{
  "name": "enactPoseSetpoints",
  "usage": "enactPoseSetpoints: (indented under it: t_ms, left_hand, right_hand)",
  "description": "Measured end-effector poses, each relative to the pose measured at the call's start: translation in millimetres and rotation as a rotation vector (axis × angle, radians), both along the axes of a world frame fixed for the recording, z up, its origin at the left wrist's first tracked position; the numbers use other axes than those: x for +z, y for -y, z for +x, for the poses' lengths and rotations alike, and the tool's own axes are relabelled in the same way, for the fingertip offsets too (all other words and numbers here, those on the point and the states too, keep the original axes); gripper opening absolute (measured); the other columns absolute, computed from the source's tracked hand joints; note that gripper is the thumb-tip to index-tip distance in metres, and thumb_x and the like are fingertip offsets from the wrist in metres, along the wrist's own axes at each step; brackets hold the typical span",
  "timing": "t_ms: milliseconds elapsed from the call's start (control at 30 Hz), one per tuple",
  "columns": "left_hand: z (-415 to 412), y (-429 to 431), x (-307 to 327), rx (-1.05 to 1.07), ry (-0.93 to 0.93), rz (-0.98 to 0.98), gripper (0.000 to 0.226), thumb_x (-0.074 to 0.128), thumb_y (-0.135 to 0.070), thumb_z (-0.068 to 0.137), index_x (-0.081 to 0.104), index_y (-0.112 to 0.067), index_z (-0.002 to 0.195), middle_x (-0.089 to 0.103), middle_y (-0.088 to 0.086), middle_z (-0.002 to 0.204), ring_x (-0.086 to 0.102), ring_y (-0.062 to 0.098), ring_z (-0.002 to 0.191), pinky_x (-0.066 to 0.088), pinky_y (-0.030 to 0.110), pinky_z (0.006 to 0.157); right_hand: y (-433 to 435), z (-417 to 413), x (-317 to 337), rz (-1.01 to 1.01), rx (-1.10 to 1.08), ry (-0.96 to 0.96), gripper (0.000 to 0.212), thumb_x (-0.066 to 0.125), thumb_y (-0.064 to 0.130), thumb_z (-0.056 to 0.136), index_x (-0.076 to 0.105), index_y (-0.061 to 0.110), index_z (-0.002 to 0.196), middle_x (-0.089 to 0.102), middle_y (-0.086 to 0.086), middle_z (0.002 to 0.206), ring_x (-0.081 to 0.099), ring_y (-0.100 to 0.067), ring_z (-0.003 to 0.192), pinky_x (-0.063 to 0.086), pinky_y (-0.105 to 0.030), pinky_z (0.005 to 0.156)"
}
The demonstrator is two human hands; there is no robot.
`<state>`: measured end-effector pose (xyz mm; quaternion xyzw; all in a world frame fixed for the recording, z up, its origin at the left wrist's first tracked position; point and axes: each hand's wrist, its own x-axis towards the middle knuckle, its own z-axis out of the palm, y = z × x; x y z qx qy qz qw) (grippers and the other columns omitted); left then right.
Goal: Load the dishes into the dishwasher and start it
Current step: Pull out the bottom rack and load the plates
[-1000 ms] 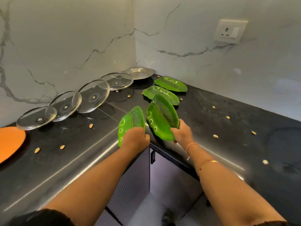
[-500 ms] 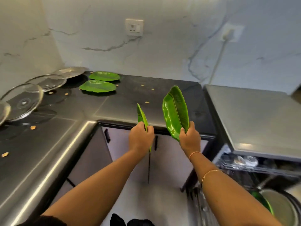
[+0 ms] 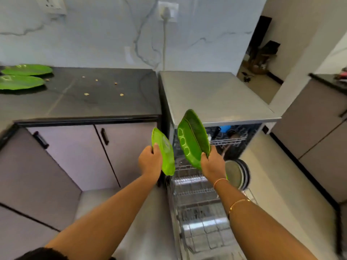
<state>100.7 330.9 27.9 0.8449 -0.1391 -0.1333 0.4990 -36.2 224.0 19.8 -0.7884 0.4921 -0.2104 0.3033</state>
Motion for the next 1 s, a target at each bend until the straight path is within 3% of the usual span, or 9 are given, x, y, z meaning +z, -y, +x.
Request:
enactPoseSetpoints:
  t_ms: [100, 267, 367, 500, 633, 833, 933, 1000]
  left_hand:
    - [-63, 18, -19, -0.017, -0.082, -0.017, 0.042, 0.04, -0.026, 0.1, 0.033, -0.014, 0.06, 0.05, 0.017, 0.081, 0.047, 0.029, 0.079, 0.027, 0.034, 0.066]
    - [-132, 37, -42, -0.073, -0.203, -0.01, 0.042, 0.046, -0.025, 0.097, 0.034, -0.013, 0.06, 0.04, 0.005, 0.064, 0.038, 0.024, 0.068, 0.03, 0.033, 0.064]
    - [-152, 41, -46, -0.116, -0.231, 0.038, 0.041, 0.049, -0.024, 0.096, 0.034, -0.013, 0.06, 0.037, 0.003, 0.061, 0.037, 0.022, 0.063, 0.031, 0.032, 0.063]
    - [-155, 55, -53, -0.149, -0.344, 0.015, 0.032, 0.054, -0.017, 0.094, 0.045, -0.013, 0.063, 0.047, 0.005, 0.064, 0.049, 0.025, 0.069, 0.045, 0.039, 0.066]
    - [-145, 72, -70, -0.203, -0.433, 0.064, 0.011, 0.055, -0.011, 0.091, 0.053, -0.001, 0.092, 0.053, 0.011, 0.076, 0.055, 0.027, 0.078, 0.053, 0.048, 0.074]
    - [-131, 98, -97, -0.233, -0.432, 0.209, 0.015, 0.053, -0.003, 0.088, 0.041, -0.011, 0.086, 0.045, 0.004, 0.073, 0.047, 0.017, 0.065, 0.044, 0.033, 0.058]
    - [-122, 115, -120, -0.263, -0.376, 0.286, 0.013, 0.055, -0.004, 0.086, 0.045, -0.011, 0.083, 0.049, 0.005, 0.074, 0.051, 0.02, 0.068, 0.047, 0.038, 0.063]
    - [-116, 128, -140, -0.266, -0.363, 0.317, 0.007, 0.056, -0.004, 0.083, 0.053, -0.004, 0.09, 0.055, 0.011, 0.078, 0.054, 0.023, 0.07, 0.045, 0.034, 0.058]
  right_hand:
    - [14, -65, -10, -0.003, 0.031, -0.093, 0.026, 0.046, 0.017, 0.095, 0.046, 0.004, 0.117, 0.062, -0.022, 0.094, 0.059, -0.042, 0.086, 0.038, -0.039, 0.063]
    - [30, -128, -20, 0.016, 0.038, -0.117, 0.017, 0.047, 0.014, 0.093, 0.049, 0.004, 0.107, 0.061, -0.02, 0.089, 0.059, -0.04, 0.083, 0.048, -0.048, 0.073]
    - [35, -145, -29, 0.049, 0.024, -0.084, 0.02, 0.046, 0.013, 0.093, 0.047, 0.008, 0.112, 0.062, -0.018, 0.09, 0.06, -0.04, 0.083, 0.049, -0.049, 0.075]
    - [48, -151, -39, 0.076, 0.02, -0.11, 0.025, 0.044, 0.015, 0.095, 0.044, 0.007, 0.118, 0.061, -0.017, 0.088, 0.06, -0.04, 0.081, 0.05, -0.047, 0.074]
    - [64, -148, -53, 0.111, -0.016, -0.161, 0.026, 0.044, 0.014, 0.094, 0.045, 0.002, 0.118, 0.062, -0.024, 0.097, 0.059, -0.042, 0.087, 0.048, -0.045, 0.074]
    - [104, -147, -85, 0.125, -0.057, -0.287, 0.025, 0.042, 0.011, 0.094, 0.043, -0.001, 0.115, 0.061, -0.026, 0.101, 0.059, -0.042, 0.089, 0.039, -0.039, 0.068]
    - [130, -142, -109, 0.136, -0.052, -0.356, 0.03, 0.042, 0.01, 0.092, 0.042, -0.002, 0.12, 0.061, -0.028, 0.104, 0.058, -0.044, 0.093, 0.041, -0.042, 0.071]
    - [146, -140, -130, 0.132, -0.018, -0.402, 0.03, 0.042, 0.009, 0.092, 0.041, -0.001, 0.12, 0.061, -0.028, 0.101, 0.058, -0.045, 0.09, 0.039, -0.041, 0.068]
